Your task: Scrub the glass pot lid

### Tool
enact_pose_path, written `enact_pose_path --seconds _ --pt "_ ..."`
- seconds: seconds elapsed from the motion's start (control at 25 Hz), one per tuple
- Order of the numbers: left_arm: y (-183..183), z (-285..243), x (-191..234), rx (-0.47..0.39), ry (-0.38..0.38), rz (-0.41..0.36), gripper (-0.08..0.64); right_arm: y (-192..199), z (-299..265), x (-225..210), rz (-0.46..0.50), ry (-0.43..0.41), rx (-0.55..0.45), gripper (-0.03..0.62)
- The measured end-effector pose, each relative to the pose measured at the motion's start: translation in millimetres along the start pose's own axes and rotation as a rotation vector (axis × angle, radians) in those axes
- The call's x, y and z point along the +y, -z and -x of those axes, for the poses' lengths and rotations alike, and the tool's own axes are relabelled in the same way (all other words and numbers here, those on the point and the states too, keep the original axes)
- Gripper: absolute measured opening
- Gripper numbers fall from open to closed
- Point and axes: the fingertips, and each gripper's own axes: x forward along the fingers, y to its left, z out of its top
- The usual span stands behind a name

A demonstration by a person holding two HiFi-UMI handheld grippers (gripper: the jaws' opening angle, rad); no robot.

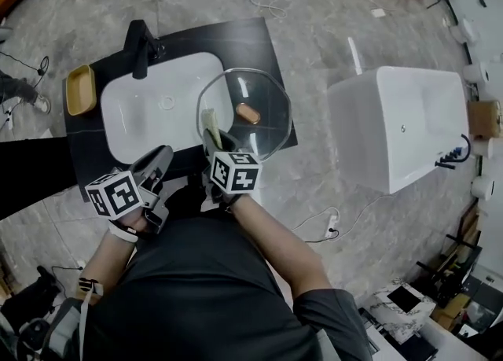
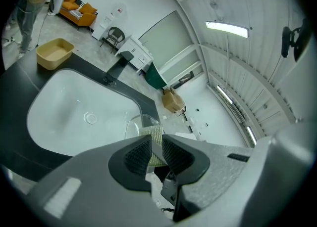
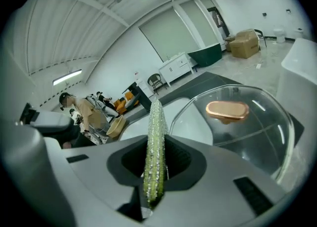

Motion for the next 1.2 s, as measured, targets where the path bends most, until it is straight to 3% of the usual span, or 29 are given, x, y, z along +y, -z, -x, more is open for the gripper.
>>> enact_pose_path --seconds 0.36,0.48,0.68,0.96,1.08,1.2 --pt "24.4 -49.0 -67.2 0.067 0.081 -0.102 0.071 -32.7 122.9 -91.7 -0.112 0.158 -0.198 0.064" --pt "23.6 -56.1 -88.2 0.058 0.1 -0.152 0.071 -65.6 158.2 -87.1 -0.082 0.151 -0.294 0.064" --pt "5.8 -54.6 -131.4 -0.02 0.133 -0.278 0.071 -133.3 213.6 -36.9 0.077 0.071 -0.47 0.064" --pt "-28.8 -36.9 -227.1 -0.19 0.228 -0.53 0.071 -198.5 288.1 37.5 0.314 -0.028 -0.678 0.064" --pt "-26.0 -14.8 -265.4 -0.276 0.297 -0.687 0.071 -206.3 304.9 61.6 0.393 -0.027 -0.739 0.064" --pt "-21.9 13.2 -280.0 -0.405 0.305 -0.875 0.071 -202.2 312.0 80.0 0.455 -0.015 -0.774 0.064"
